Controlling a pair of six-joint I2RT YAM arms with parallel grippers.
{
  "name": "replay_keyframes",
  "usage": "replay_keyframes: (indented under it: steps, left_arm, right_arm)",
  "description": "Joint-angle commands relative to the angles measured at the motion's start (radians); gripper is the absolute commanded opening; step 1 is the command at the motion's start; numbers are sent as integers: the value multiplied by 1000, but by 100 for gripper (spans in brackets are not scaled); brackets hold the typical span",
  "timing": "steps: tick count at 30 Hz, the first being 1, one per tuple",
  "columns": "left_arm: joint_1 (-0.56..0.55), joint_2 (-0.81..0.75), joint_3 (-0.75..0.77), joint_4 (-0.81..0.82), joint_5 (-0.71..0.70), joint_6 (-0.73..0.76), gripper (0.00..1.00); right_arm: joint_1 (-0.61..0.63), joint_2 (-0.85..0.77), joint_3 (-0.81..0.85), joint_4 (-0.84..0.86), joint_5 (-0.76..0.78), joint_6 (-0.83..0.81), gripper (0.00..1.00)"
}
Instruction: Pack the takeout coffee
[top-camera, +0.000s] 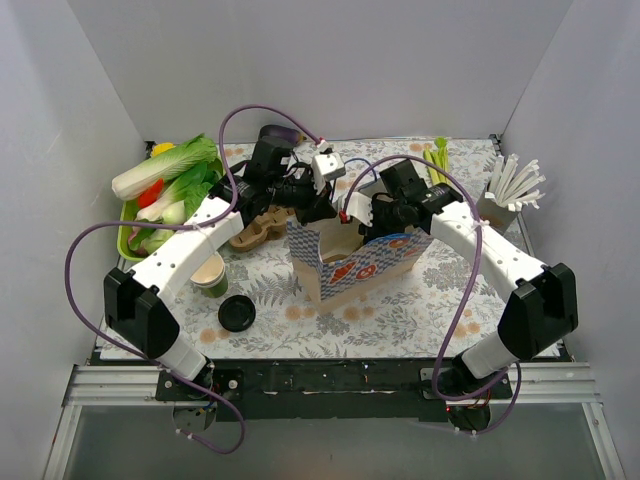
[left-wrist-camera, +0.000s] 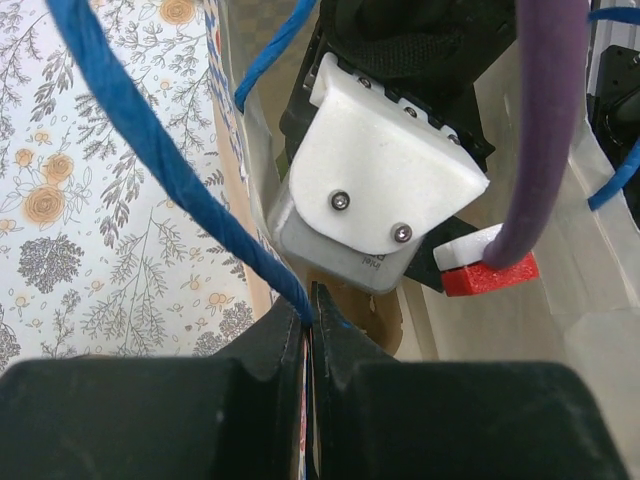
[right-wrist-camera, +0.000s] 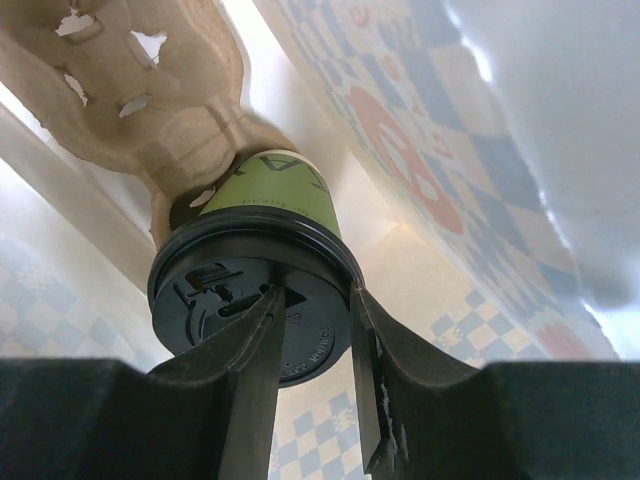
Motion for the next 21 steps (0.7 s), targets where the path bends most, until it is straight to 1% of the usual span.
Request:
replay_keyframes:
  steps: [1,8,12,21]
  left_arm:
    - [-2,-8,48,-8,63,-12,0]
    - [-2,-11,50,0,49,-29,0]
    - [-2,-23,45,-6,37,-30,4]
    - [-2,-33,41,-17,28,-13,5]
  right_arm:
    - [-18,33,63,-29,-31,39,39]
    - [-21,42,82,-34,-47,35,39]
    - [-26,42,83,-34,-47,36,39]
    - [-33,54,99,-31,-51,35,39]
